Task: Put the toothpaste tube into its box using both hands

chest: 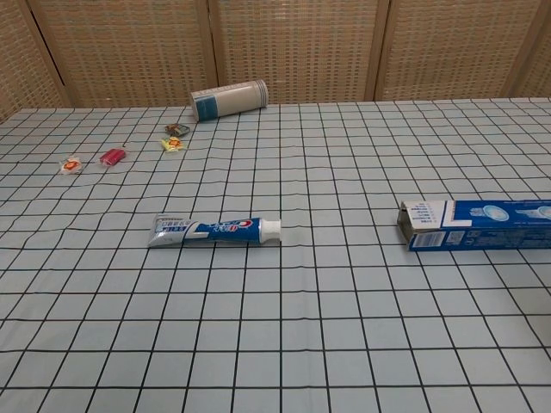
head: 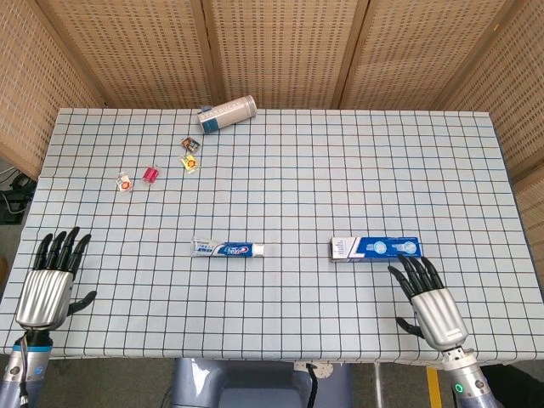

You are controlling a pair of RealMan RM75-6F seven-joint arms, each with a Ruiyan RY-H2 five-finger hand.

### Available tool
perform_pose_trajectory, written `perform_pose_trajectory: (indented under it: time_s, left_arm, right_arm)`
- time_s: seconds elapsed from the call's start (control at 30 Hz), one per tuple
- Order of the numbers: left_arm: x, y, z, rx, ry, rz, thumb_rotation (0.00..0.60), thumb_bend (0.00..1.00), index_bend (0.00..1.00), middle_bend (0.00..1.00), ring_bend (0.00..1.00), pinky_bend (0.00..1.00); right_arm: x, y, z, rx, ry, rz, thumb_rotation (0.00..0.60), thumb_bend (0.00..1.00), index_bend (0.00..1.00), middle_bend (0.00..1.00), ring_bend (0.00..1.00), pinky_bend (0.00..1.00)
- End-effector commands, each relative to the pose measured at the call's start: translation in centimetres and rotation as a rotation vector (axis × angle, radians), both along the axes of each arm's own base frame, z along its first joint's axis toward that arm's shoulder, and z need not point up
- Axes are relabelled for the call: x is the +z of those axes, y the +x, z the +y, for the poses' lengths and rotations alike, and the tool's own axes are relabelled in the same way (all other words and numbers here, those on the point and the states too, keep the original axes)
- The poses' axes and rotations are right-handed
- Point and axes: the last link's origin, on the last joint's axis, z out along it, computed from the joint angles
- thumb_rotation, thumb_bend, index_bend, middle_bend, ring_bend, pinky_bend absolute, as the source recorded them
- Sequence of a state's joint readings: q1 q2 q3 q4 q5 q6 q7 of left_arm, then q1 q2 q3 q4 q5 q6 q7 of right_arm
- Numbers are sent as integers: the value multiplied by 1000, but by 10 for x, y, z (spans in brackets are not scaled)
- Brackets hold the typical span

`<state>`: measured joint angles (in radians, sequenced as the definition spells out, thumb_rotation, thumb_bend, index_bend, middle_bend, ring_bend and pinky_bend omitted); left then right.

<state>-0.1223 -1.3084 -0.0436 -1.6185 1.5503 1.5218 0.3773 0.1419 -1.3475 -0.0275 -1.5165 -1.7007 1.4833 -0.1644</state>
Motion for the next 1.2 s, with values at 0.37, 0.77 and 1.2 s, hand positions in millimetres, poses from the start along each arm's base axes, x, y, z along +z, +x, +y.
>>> perform_pose_trajectory:
  time_s: [0.37, 0.77, 1.2]
  left_arm:
    - [-10, 11, 29, -21, -19, 17, 600, 170, 183, 0, 60, 89]
    - [-56, 55, 102, -7, -174, 64, 600, 227, 252, 20, 89, 109]
    - [-106, 97, 137, -10, -265, 92, 600, 244, 295, 62, 105, 114]
  right_arm:
    - [-3, -3, -2, -12, 15, -2, 600, 128, 151, 0, 0, 0]
    - [1, -8, -7, -36, -3, -16, 600, 127, 158, 0, 0, 0]
    - [5, -14, -13, -62, -17, -26, 600, 126, 161, 0, 0, 0]
